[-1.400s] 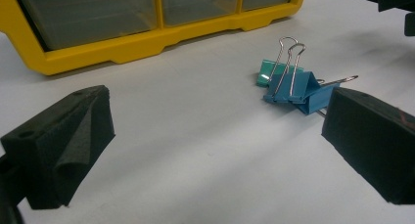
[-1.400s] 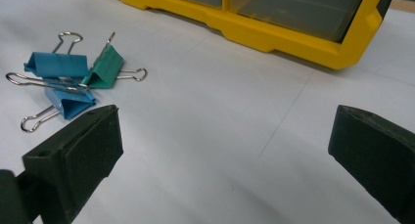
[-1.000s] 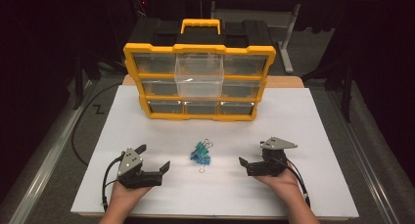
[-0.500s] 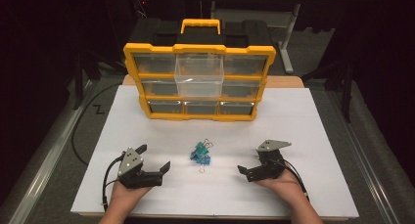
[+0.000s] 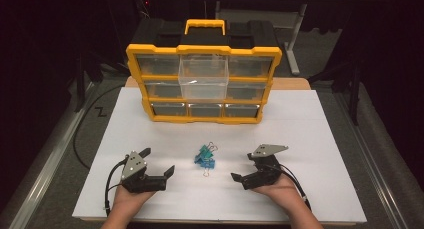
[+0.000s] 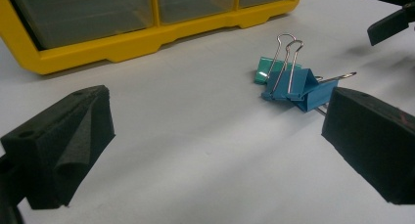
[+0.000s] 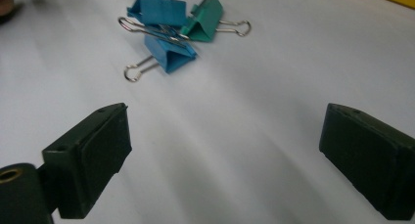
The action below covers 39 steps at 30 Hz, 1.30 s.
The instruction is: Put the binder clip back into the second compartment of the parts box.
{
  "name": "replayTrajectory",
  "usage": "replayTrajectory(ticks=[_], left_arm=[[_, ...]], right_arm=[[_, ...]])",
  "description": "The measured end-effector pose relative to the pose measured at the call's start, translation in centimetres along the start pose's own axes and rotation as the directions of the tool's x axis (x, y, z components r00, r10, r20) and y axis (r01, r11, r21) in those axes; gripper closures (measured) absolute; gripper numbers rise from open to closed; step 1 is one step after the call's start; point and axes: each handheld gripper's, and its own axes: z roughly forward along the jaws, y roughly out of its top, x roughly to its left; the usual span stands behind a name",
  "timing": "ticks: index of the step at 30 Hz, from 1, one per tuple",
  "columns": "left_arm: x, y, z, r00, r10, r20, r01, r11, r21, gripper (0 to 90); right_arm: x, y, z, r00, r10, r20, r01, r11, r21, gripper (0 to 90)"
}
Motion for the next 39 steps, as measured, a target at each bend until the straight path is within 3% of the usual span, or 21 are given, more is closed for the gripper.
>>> replayTrajectory(ticks=[13, 18, 23, 26, 30, 39], left_arm=[[0.0, 0.0, 0.0, 0.9997, -0.006, 0.025, 0.006, 1.0000, -0.008, 0.1], [0.0, 0.0, 0.0, 0.9995, -0.006, 0.030, 0.007, 1.0000, -0.007, 0.1], [0.0, 0.0, 0.0, 0.9996, -0.005, 0.026, 0.005, 0.9999, -0.009, 0.1], [0.2, 0.0, 0.0, 0.9996, -0.009, 0.028, 0.010, 0.9999, -0.009, 0.1], [0.3, -0.1, 0.0, 0.9995, -0.010, 0.031, 0.010, 0.9999, -0.007, 0.1], [0.2, 0.1, 0.0, 0.9987, -0.023, 0.045, 0.024, 0.9995, -0.020, 0.1]], right_arm=[[2.1, 4.1, 2.1, 0.9995, -0.018, -0.025, 0.017, 1.000, -0.017, 17.7], [2.9, 5.8, 3.4, 0.9990, -0.026, -0.037, 0.025, 0.999, -0.028, 25.4], [3.1, 7.2, 5.3, 0.9988, 0.004, -0.050, -0.005, 1.000, -0.023, 38.8], [2.9, 7.7, 6.5, 0.9977, 0.035, -0.058, -0.035, 0.999, -0.012, 44.7], [3.2, 8.1, 7.3, 0.9977, 0.041, -0.055, -0.041, 0.999, -0.007, 48.5], [3.0, 8.2, 8.1, 0.9969, 0.060, -0.051, -0.059, 0.998, 0.013, 56.2]])
